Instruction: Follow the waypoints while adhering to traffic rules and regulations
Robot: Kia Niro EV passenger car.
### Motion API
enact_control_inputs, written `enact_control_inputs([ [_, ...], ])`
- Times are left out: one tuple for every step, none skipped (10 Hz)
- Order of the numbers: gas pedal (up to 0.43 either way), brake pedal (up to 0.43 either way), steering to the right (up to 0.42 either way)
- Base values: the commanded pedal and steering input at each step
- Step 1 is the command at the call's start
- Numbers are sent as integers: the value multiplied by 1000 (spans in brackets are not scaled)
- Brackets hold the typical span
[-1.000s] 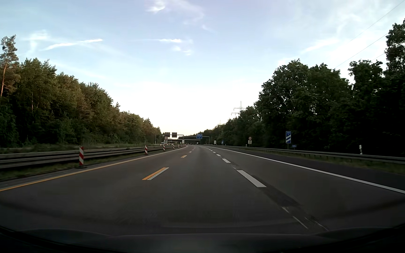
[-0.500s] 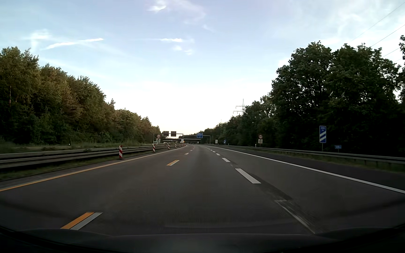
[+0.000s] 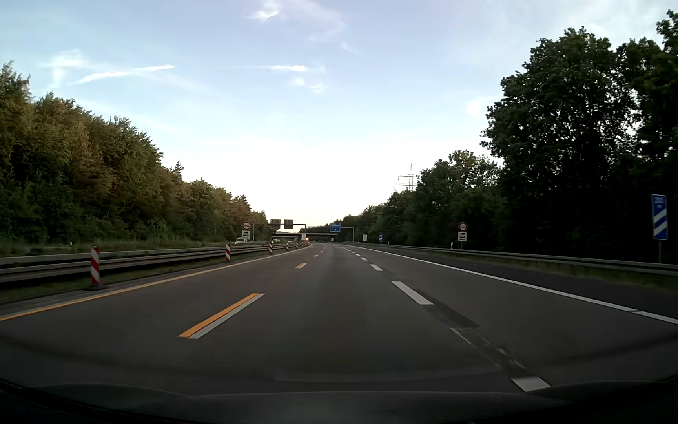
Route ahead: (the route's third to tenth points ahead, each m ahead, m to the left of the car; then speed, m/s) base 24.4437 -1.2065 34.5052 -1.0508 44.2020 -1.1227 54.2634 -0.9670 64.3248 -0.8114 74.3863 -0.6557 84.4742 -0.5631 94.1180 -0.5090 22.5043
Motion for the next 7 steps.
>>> enact_control_inputs([
  [67,0,-1],
  [67,0,-1],
  [59,0,-1],
  [59,0,-1],
  [59,0,-1],
  [59,0,-1],
  [59,0,-1],
])
